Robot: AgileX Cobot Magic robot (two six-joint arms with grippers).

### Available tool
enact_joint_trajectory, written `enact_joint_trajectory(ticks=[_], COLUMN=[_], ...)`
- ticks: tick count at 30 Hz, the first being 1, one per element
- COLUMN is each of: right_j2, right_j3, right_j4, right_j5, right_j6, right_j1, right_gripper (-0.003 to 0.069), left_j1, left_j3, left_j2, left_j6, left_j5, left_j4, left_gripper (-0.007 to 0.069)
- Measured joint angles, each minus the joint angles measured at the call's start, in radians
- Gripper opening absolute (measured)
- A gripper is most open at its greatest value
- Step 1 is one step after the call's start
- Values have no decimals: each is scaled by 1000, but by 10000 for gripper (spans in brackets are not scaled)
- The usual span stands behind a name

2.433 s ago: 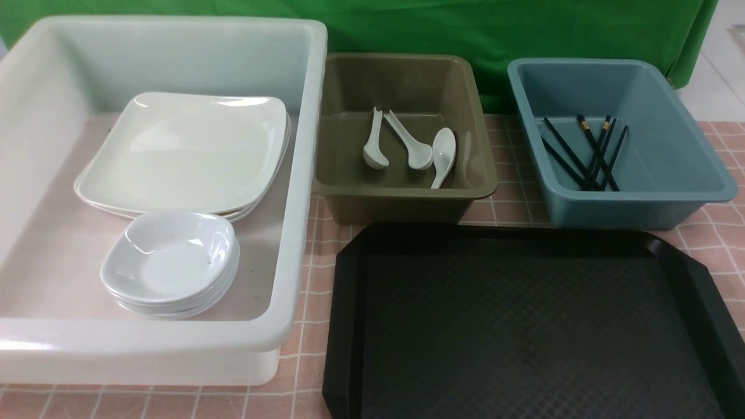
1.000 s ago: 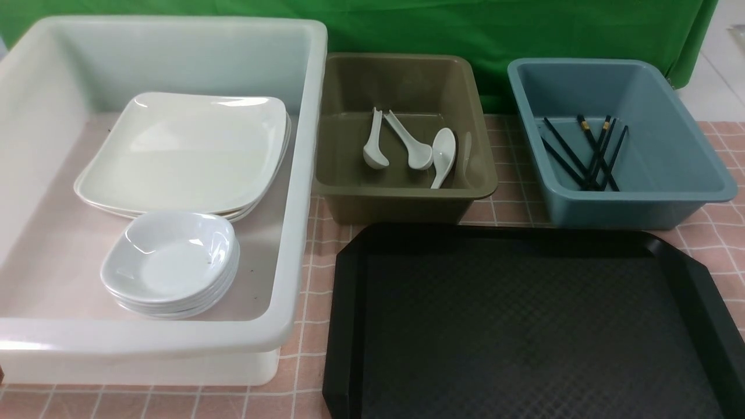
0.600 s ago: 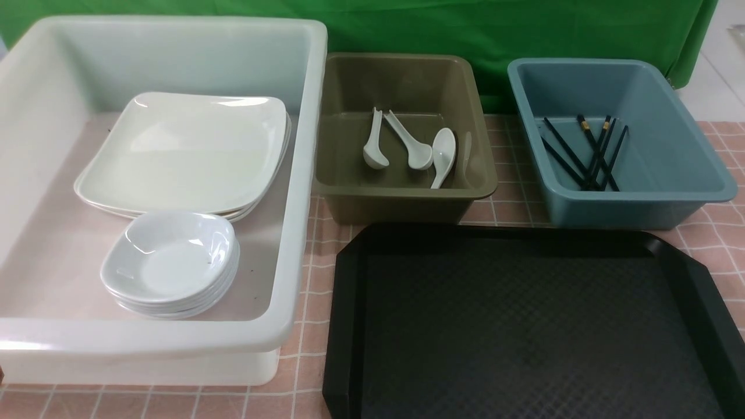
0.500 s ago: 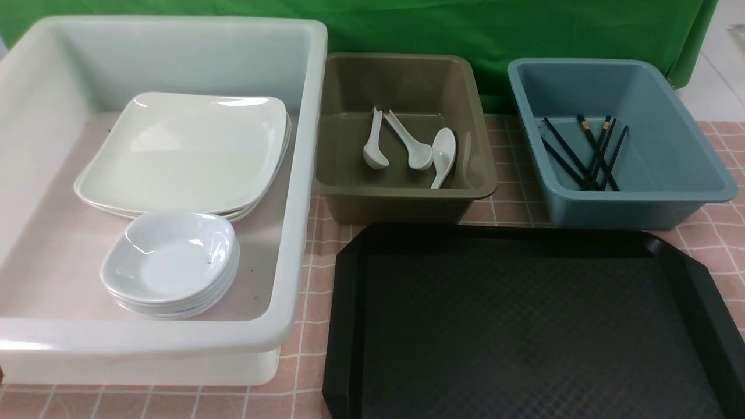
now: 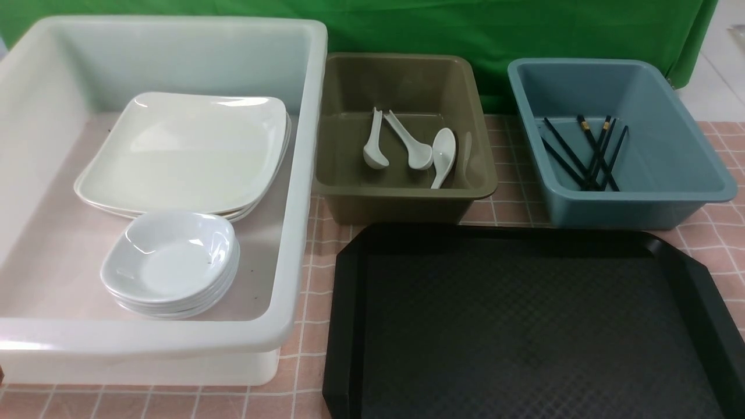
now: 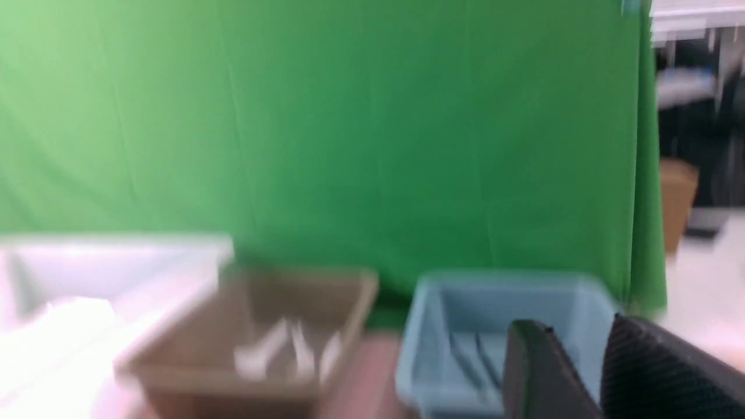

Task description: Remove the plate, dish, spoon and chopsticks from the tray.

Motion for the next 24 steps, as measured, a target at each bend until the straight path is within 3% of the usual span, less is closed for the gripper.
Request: enact_joint_trajectory(ticks=[7, 13, 24], right_j2=[8, -13, -13], right_j3=[202, 289, 288], right_j4=[2, 9, 9], right_j5=[28, 91, 94], right_j6=[-56, -60, -96], right_j1=[-30, -197, -211], right_gripper=[240, 240, 240], left_j1=[0, 0, 0], left_j3=[0, 0, 0], left_j2=[0, 0, 0], left_j6=[0, 3, 3], left_j5=[0, 2, 1], left_j4=[0, 1, 1], left_gripper=[4, 4, 4])
